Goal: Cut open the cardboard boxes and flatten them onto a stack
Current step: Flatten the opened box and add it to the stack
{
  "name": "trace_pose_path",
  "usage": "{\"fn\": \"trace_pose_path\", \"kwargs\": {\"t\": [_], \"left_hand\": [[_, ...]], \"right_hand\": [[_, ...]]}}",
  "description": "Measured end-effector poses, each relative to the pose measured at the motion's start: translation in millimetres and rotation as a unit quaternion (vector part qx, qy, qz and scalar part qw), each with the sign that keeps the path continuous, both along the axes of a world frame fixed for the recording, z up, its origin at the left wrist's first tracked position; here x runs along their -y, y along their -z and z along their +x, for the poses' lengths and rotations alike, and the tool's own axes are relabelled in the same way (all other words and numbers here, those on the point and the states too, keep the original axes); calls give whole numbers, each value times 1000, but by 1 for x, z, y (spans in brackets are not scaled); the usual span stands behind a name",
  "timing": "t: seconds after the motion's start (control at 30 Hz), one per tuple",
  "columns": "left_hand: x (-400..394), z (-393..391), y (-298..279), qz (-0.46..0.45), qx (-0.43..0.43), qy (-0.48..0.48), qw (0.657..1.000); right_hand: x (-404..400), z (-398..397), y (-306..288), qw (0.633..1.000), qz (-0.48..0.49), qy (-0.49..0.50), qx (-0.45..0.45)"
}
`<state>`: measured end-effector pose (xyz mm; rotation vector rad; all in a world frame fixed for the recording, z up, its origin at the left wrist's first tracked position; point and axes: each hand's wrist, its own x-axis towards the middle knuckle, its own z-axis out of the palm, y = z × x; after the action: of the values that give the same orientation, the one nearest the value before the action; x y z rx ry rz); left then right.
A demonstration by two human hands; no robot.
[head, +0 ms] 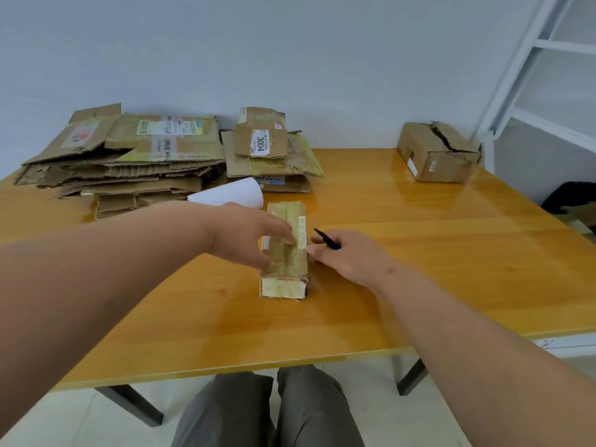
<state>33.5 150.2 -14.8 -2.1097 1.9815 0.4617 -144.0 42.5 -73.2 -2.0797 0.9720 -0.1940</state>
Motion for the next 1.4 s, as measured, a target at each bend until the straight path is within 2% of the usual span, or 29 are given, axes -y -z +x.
{"fn": "trace_pose_path", "kwargs": {"t": [0.07, 0.13, 0.2, 0.27, 0.33, 0.5, 0.7, 0.87, 1.2, 1.4], "left_hand": [[4, 0, -8, 68, 0, -2, 998], [6, 0, -11, 87, 82, 30, 992], [8, -1, -9, 39, 172, 84, 981], [12, -3, -3, -24, 200, 114, 973], [17, -8, 5, -57, 180, 115, 975], [23, -18, 22, -100, 57, 28, 993], [27, -22, 26, -110, 9, 10, 994], [29, -30, 22, -103, 17, -9, 994], [18, -41, 24, -117, 32, -32, 992], [21, -46, 24, -117, 31, -10, 993]], "right_hand": [[1, 0, 1, 1000, -8, -9, -12], [3, -3, 0, 1000, -13, -12, -18], [6, -6, 0, 1000, -9, -5, -10], [9, -9, 1, 1000, -10, -2, -13], [13, -12, 1, 1000, -17, 7, -19], [23, -28, 8, 995, 17, 94, 22], [17, -50, 26, 974, -192, 118, -10], [2, -61, 30, 951, -270, 148, 9], [-3, -57, 21, 949, -292, 116, -37], [-11, -55, 9, 942, -315, 95, -60]]}}
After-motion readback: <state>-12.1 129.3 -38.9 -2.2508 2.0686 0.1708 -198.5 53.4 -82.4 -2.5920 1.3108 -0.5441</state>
